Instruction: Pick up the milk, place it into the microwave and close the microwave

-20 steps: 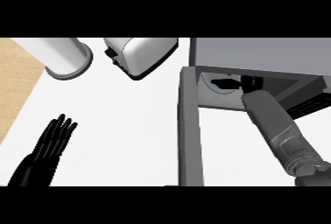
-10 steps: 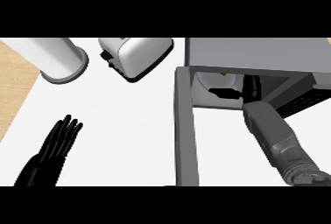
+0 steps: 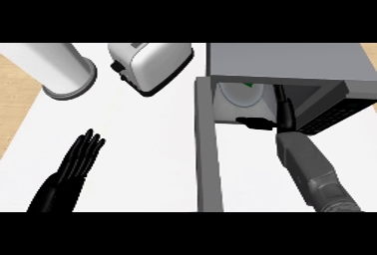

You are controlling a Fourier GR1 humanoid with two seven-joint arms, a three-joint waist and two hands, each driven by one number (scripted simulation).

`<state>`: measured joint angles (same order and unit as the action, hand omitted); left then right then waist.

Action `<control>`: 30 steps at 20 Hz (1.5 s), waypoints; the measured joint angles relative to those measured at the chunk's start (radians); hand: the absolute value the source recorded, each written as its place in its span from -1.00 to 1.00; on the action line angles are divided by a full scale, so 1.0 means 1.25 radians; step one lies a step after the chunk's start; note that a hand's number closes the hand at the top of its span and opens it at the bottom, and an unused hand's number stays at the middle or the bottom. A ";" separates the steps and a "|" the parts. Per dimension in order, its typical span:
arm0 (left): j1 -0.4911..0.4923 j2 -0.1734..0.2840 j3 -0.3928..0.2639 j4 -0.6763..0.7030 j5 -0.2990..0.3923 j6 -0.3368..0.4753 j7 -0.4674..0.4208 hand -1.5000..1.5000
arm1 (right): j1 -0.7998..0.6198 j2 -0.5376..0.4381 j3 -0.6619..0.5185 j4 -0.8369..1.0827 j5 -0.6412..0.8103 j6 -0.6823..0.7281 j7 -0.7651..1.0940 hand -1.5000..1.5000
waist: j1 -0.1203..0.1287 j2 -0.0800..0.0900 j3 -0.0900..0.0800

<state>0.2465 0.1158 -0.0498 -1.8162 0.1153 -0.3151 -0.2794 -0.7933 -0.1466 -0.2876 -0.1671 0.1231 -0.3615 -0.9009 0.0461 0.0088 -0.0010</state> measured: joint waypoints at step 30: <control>-0.088 0.032 -0.149 0.122 -0.203 -0.054 0.005 1.00 | 0.580 0.047 0.075 -0.554 -0.147 0.430 -0.037 -1.00 | -0.061 -0.013 -0.001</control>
<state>0.1360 0.1557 -0.2359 -1.6636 -0.1384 -0.3822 -0.2729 -0.0678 -0.0875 -0.1933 -0.8598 -0.0602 0.1758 -0.9473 -0.0299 -0.0074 -0.0025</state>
